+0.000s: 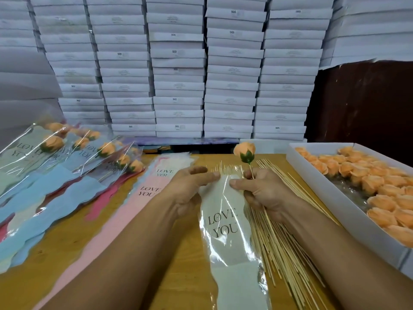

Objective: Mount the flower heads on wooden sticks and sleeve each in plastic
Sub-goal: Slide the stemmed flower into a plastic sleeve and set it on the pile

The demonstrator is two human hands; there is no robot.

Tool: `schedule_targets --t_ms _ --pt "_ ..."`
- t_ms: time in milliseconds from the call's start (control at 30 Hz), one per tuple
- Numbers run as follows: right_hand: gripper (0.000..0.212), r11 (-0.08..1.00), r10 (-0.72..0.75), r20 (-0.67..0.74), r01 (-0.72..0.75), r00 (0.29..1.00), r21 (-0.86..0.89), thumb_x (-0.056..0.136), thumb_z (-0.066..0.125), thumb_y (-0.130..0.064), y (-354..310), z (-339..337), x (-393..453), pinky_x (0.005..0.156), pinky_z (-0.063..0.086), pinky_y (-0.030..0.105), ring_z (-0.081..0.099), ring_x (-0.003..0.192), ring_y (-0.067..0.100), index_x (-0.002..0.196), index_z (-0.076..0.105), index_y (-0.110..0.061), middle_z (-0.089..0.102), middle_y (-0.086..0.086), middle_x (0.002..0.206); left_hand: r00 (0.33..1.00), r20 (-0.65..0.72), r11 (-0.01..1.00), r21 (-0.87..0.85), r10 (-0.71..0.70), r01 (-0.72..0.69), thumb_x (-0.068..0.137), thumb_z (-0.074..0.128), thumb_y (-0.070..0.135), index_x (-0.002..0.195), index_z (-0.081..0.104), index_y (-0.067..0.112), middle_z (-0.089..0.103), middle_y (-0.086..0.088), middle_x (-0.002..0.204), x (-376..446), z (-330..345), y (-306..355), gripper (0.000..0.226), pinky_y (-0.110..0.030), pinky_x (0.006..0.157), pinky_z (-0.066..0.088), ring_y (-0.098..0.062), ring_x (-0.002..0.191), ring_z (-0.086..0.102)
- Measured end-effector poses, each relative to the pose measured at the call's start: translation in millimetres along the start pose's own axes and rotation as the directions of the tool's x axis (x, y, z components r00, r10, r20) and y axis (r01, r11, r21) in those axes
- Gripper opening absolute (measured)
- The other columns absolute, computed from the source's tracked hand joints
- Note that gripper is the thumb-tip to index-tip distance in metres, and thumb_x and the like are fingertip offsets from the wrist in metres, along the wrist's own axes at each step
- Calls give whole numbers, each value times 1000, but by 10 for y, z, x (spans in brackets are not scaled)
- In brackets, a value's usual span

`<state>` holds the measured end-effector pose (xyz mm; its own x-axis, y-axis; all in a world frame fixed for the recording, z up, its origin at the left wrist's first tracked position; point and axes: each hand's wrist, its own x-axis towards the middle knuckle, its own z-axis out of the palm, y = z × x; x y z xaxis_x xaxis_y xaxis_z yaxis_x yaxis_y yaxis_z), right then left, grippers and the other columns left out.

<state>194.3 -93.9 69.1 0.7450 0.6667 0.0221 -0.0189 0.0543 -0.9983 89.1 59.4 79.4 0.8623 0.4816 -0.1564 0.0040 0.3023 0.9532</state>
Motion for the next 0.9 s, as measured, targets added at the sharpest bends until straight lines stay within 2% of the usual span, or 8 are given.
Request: schedule_targets --t_ms 267,367,433,500,600,700,800,900 --pt "43 999 31 -23 -30 999 19 77 83 -2 52 5 44 29 24 19 30 32 8 87 44 -15 52 -3 51 975 30 975 -25 221 -220 59 82 -5 123 62 4 68 -15 77 0 -114 -169 68 -30 62 58 -27 69 71" --pt "45 998 58 -27 -57 998 23 74 86 -2 61 -3 39 28 25 19 31 31 8 88 45 -14 57 -1 52 959 44 956 81 280 -282 56 86 5 120 64 9 68 -21 89 -29 -155 -139 67 -28 61 56 -24 72 71" --pt "45 997 65 -29 -64 997 32 74 86 -1 68 0 45 28 25 19 32 30 8 88 45 -14 57 -1 51 951 67 931 195 302 -309 61 86 9 116 64 11 67 -23 92 -50 -179 -125 58 -35 65 58 -25 76 69" --pt "45 996 71 -40 -69 997 56 73 85 0 74 2 51 28 25 19 32 29 8 87 45 -14 56 -1 51 942 80 905 262 325 -335 72 82 3 108 66 10 68 -22 90 -62 -179 -123 40 -44 74 58 -28 80 68" --pt "45 994 84 -49 -80 995 74 73 85 -1 72 0 52 28 26 18 33 29 9 86 44 -13 56 -1 48 928 103 873 317 358 -372 82 73 -6 103 68 3 74 -19 96 -82 -160 -124 24 -47 76 56 -30 83 68" --pt "44 990 111 -46 -107 993 89 76 84 0 64 5 48 28 27 17 35 28 8 87 43 -12 62 3 52 915 110 839 367 389 -401 86 70 -6 107 72 2 71 -19 101 -105 -140 -135 23 -31 65 57 -22 75 67" --pt "45 988 131 -53 -126 990 92 77 83 0 65 21 41 28 26 17 36 27 8 86 41 -13 66 6 57 866 135 720 502 482 -479 86 73 0 106 76 6 62 -7 119 -90 -135 -161 21 -21 84 54 -15 101 60" --pt "46 985 150 -49 -145 988 94 77 83 1 76 29 39 27 26 17 38 27 8 84 40 -14 65 8 57 832 111 650 571 544 -502 82 77 5 95 78 7 59 -2 115 -59 -148 -162 13 -19 85 47 -15 102 54"
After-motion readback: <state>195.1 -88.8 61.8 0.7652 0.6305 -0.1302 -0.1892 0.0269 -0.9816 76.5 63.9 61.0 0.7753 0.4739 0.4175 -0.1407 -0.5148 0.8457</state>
